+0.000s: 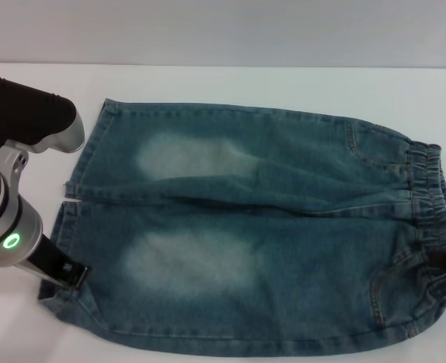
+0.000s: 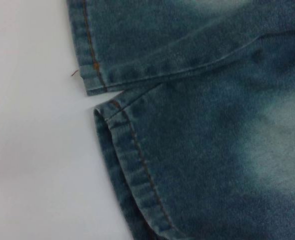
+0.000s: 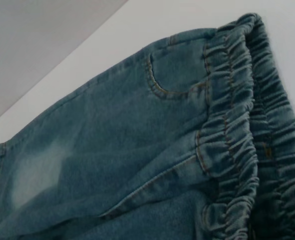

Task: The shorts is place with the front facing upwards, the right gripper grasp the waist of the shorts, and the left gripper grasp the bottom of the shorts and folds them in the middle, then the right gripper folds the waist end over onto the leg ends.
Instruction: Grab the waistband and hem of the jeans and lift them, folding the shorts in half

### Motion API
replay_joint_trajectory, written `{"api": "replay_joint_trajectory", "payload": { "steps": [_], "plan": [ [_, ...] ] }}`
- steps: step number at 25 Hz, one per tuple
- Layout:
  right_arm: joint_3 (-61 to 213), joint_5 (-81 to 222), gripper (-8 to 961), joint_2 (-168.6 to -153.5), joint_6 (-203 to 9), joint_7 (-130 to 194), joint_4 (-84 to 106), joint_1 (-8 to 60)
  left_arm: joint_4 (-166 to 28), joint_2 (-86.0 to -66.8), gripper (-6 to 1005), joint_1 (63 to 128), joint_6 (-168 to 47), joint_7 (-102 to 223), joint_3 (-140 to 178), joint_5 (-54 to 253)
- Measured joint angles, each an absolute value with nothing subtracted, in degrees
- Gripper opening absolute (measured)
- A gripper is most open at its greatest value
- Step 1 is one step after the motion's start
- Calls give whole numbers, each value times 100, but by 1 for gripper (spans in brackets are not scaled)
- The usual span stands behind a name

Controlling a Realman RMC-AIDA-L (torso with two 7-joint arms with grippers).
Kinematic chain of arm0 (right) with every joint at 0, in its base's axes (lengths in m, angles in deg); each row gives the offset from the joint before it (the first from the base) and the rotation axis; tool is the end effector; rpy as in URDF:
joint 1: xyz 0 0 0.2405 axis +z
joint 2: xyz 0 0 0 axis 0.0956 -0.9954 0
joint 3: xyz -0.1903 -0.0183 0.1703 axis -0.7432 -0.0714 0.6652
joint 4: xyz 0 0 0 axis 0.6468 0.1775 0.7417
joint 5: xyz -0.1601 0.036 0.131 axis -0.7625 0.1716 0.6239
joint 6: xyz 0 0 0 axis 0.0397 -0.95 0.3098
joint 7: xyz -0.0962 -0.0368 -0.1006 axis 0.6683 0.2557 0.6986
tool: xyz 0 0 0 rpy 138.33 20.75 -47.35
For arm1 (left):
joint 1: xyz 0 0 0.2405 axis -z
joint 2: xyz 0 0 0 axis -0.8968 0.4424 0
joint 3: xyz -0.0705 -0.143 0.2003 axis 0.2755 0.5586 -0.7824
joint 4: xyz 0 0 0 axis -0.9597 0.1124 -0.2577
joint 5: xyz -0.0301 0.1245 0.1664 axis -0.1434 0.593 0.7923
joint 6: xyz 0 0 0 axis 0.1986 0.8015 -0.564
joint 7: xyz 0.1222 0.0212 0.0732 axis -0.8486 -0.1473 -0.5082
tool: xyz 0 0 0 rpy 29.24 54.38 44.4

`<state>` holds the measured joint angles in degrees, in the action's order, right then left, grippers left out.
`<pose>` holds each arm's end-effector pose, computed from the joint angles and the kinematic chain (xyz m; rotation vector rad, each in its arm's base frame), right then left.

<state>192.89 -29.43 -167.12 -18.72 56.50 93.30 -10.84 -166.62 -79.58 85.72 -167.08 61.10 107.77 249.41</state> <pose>0.3231 0.2428 0.0371 -1.8124 1.9255 0.4604 -0.2021 0.2911 0.0062 -2.1214 -1.2975 0.7114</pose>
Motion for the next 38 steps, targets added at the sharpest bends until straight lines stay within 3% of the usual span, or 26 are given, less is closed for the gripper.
{"api": "replay_joint_trajectory", "payload": {
  "steps": [6,14,27,38],
  "plan": [
    [19356,-2819,36,-16698,-1834,5666,9369,-1037,-16629,-7961,4,8572,-16631,6090,10791,24941],
    [19806,-1878,11,-16713,-1792,6276,9156,-928,-16657,-7949,4,8506,-16048,6055,11155,24941],
    [21906,527,11,-16690,-1775,8753,5861,322,-15964,-7947,5,8435,-13501,5746,12138,24695],
    [22594,636,12,-16692,-1774,9001,5247,790,-15513,-7933,4,8491,-12599,5302,12292,24056]
  ]
}}
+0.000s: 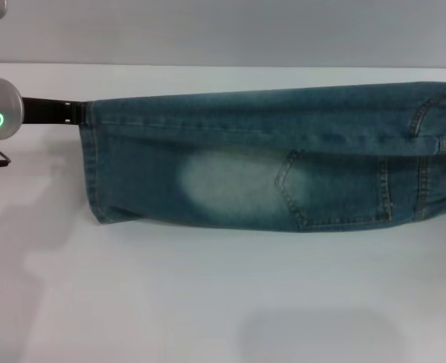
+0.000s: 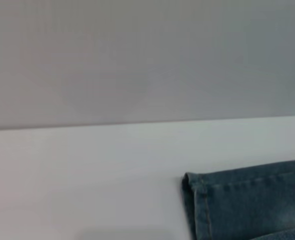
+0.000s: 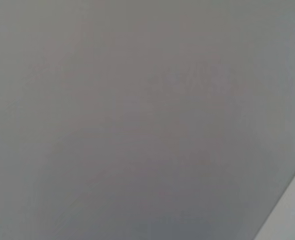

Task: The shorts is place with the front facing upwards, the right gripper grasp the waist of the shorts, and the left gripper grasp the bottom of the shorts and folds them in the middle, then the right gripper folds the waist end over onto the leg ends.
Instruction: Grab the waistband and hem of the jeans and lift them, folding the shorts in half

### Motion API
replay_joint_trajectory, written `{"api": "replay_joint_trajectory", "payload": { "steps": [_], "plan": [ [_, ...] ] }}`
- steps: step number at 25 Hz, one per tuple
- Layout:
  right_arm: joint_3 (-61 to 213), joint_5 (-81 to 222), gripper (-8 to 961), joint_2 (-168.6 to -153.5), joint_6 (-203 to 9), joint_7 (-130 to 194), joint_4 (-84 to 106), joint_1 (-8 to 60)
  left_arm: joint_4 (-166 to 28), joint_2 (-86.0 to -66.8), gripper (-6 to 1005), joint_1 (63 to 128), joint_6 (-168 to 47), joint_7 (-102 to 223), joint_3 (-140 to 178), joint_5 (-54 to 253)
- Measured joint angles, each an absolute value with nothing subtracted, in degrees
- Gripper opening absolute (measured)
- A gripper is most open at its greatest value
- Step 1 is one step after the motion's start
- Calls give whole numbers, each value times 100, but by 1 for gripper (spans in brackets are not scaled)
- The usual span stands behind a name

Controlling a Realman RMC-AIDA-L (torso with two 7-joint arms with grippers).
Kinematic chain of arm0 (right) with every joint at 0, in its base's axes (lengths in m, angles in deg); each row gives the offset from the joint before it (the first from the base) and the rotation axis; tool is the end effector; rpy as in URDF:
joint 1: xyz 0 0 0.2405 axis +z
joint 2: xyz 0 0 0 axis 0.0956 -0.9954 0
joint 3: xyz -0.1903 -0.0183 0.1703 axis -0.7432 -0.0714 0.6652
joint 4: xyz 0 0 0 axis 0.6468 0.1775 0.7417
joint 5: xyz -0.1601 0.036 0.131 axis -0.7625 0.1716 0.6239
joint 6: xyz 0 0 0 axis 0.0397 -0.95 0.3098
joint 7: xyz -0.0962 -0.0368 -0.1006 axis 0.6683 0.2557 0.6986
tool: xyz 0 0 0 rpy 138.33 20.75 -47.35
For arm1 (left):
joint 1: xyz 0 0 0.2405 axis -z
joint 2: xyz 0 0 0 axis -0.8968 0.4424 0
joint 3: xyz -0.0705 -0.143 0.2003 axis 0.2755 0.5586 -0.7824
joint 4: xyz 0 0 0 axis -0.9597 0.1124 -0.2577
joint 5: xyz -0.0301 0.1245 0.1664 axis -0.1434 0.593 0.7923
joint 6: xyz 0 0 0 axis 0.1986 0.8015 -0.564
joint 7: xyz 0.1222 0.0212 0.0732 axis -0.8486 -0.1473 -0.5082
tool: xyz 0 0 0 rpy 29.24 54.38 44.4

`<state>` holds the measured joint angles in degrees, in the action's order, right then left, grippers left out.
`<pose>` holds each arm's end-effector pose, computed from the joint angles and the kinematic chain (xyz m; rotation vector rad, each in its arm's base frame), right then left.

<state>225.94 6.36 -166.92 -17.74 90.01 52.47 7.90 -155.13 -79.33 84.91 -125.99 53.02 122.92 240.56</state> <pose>0.3566 0.3064 0.0836 -1.4107 1.6941 1.4244 -0.2165 0.3841 0.0449 -1.9553 -1.1693 -0.0748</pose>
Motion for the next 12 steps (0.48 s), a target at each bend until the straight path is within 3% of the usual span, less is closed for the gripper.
{"api": "replay_joint_trajectory", "payload": {
  "steps": [12],
  "plan": [
    [23092,653,12,-16683,-2246,9275,4695,1229,-14602,-7934,5,8928,-12023,4753,12442,23653]
  ]
}}
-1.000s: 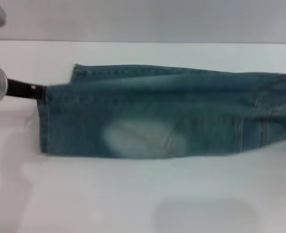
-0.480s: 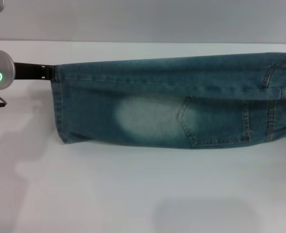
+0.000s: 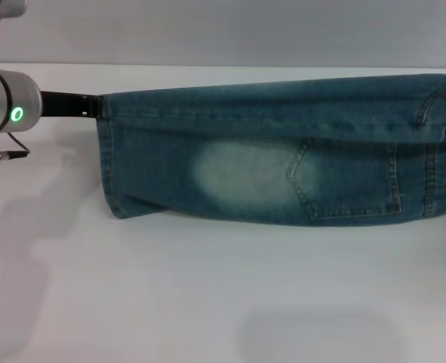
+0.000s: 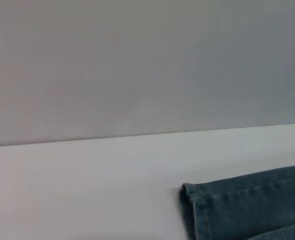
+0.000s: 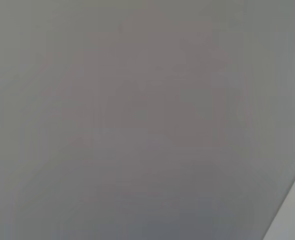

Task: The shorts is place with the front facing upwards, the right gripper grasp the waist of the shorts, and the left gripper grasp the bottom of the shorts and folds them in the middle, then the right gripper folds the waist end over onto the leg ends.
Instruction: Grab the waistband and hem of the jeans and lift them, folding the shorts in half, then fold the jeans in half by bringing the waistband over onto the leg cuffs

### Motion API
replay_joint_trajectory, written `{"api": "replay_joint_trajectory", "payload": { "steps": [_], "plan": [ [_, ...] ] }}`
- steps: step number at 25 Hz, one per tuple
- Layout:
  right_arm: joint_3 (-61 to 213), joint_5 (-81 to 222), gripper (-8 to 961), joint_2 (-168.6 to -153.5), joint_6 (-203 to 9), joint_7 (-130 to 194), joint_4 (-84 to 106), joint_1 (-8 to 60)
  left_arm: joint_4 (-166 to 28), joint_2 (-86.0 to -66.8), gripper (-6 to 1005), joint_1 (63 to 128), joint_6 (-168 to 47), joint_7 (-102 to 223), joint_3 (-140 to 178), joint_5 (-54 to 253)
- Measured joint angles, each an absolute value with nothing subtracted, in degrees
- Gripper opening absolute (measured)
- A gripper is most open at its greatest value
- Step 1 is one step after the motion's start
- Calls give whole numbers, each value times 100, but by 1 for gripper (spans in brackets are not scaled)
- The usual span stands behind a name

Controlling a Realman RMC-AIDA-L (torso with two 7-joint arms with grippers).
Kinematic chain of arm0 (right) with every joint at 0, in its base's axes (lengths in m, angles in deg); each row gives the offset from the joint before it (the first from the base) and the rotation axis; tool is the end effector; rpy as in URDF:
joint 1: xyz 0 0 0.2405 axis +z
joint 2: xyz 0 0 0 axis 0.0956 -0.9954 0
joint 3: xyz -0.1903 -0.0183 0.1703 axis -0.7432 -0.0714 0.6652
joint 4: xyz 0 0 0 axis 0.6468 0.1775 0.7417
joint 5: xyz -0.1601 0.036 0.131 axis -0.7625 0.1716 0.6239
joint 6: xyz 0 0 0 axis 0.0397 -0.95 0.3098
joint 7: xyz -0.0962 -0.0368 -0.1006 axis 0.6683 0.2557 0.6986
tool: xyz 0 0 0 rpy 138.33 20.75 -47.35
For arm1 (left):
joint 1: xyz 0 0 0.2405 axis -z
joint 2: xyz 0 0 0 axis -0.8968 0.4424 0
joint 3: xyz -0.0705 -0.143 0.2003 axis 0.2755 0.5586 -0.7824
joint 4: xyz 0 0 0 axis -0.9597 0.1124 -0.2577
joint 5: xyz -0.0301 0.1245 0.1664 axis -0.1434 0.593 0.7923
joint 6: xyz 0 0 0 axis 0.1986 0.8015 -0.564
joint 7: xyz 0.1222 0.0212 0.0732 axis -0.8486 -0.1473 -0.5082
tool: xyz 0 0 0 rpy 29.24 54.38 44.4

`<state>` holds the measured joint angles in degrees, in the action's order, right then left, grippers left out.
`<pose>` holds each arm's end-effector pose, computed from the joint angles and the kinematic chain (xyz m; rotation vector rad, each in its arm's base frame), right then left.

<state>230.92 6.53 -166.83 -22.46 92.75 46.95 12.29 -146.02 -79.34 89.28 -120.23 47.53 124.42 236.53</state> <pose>0.3638 0.3251 0.0804 -1.2888 1.6918 1.4402 -0.2188 0.4040 0.0311 -1.9983 -1.1407 -0.1094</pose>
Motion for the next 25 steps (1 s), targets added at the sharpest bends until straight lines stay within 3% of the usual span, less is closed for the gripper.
{"api": "replay_joint_trajectory", "payload": {
  "steps": [5,7,12,15,19,25],
  "plan": [
    [23367,656,11,-16639,-2968,9564,4432,1533,-14051,-7948,6,9103,-11305,4272,12401,23187],
    [23561,668,11,-16542,-3268,9887,4245,1742,-13643,-7959,6,9253,-10866,4091,12383,22886],
    [23590,612,102,-16322,-3751,10161,4103,2138,-12763,-7950,73,9738,-10267,3711,12398,22350],
    [23568,423,156,-16282,-3774,10252,4176,2211,-12518,-7950,123,9966,-10124,3491,12415,22196],
    [23567,27,298,-16333,-3738,10348,4254,2091,-12718,-7949,190,9908,-10248,3475,12404,22187],
    [23500,-203,557,-16588,-3743,10744,4320,1682,-13024,-7944,454,9635,-10375,3470,12396,22168]
  ]
}}
